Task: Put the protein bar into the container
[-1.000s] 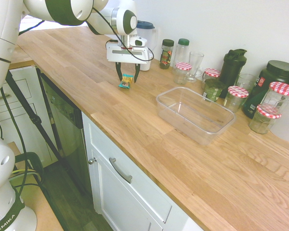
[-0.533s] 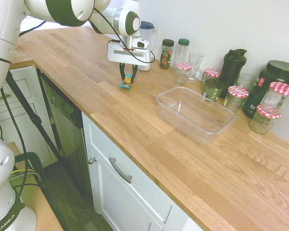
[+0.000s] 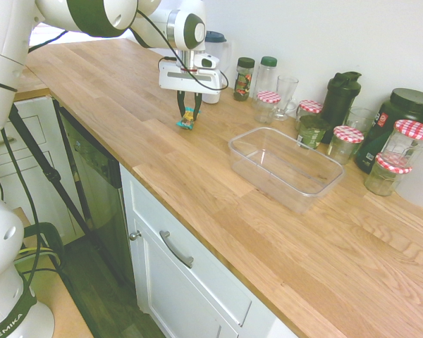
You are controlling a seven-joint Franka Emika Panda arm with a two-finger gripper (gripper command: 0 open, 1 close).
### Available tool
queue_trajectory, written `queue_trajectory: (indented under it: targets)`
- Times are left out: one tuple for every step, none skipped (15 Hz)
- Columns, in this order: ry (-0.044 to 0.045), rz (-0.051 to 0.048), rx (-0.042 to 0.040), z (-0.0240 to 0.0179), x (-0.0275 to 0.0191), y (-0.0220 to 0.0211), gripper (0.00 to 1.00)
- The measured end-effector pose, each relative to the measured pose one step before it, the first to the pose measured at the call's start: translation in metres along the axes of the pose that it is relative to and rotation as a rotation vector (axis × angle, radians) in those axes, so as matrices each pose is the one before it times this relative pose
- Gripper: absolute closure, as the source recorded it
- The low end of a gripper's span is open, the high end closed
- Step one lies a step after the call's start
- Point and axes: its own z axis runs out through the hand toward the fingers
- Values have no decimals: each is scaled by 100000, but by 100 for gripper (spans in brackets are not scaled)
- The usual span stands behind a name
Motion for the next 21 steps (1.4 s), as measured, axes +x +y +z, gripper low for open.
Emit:
queue_trajectory:
  targets:
    - [1777,837,1018,-2003,-488,615,100]
    - [1884,1298,1003,-2259,-586,973,100]
    - [1552,1607,739,-1933,-440,1184,100]
    - [1475,2177,676,-1776,-97,1616,100]
    - [1269,2682,687,-1636,252,1975,100]
    - [1126,3375,608,-1517,567,2378,100]
    - [932,3488,739,-1310,800,2527,100]
    - [613,3128,974,-1144,853,2354,100]
    - [281,2770,785,-807,983,2346,100]
    - [113,2510,95,-325,1017,2108,100]
    - [-506,2287,-266,208,975,1792,100]
    - [-697,1958,180,448,1041,1675,100]
    - [-927,1948,205,799,954,1603,100]
    - [-709,1581,420,777,916,1590,100]
    - [-644,1525,619,626,933,1699,100]
    - [-677,1433,765,439,962,1847,100]
    - [-406,1317,750,246,945,1738,100]
    - [-416,1210,599,209,800,1508,100]
    - [-433,1068,461,153,701,1272,100]
    - [-32,968,124,196,474,827,100]
    - [125,538,12,363,340,554,100]
